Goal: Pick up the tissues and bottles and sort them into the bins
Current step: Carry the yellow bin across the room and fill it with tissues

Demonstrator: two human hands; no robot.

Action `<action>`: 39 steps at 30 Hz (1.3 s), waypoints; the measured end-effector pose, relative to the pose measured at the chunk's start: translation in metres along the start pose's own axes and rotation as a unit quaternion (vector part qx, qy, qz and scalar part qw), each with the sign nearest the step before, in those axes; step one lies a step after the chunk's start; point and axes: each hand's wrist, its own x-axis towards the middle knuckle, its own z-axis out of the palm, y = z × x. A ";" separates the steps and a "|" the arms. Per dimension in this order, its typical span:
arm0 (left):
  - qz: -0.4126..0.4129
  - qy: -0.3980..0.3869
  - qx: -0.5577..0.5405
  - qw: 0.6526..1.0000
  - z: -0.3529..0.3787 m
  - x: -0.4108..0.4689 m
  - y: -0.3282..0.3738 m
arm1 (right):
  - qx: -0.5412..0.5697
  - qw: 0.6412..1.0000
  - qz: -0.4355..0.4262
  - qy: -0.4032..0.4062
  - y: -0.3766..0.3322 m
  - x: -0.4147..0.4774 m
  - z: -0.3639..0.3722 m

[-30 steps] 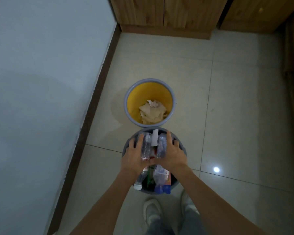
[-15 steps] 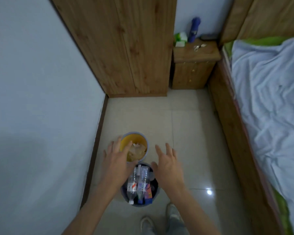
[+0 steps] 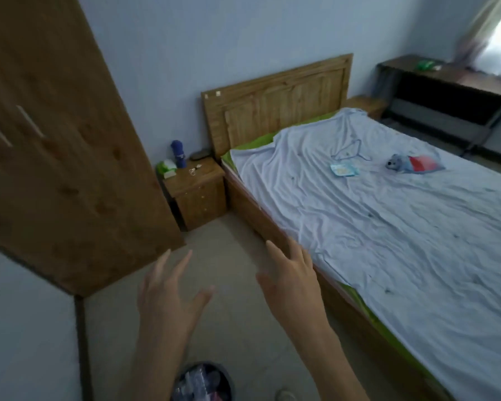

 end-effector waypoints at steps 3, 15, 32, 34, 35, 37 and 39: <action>0.055 -0.015 -0.006 0.998 -0.002 0.004 0.042 | 0.008 0.997 0.052 0.055 0.026 -0.028 -0.032; 0.335 -0.125 -0.078 0.931 0.099 -0.059 0.269 | 0.059 0.939 0.258 0.221 0.207 -0.148 -0.153; 0.573 -0.295 -0.152 0.749 0.282 -0.335 0.607 | 0.056 0.750 0.528 0.396 0.493 -0.425 -0.286; 0.597 -0.311 -0.155 0.724 0.295 -0.364 0.629 | 0.067 0.718 0.552 0.418 0.508 -0.454 -0.290; 0.606 -0.318 -0.155 0.713 0.301 -0.376 0.640 | 0.071 0.702 0.564 0.430 0.516 -0.466 -0.292; 0.619 -0.329 -0.148 0.698 0.312 -0.397 0.661 | 0.074 0.674 0.586 0.443 0.529 -0.487 -0.297; 0.632 -0.334 -0.137 0.686 0.323 -0.416 0.680 | 0.077 0.658 0.604 0.443 0.539 -0.503 -0.300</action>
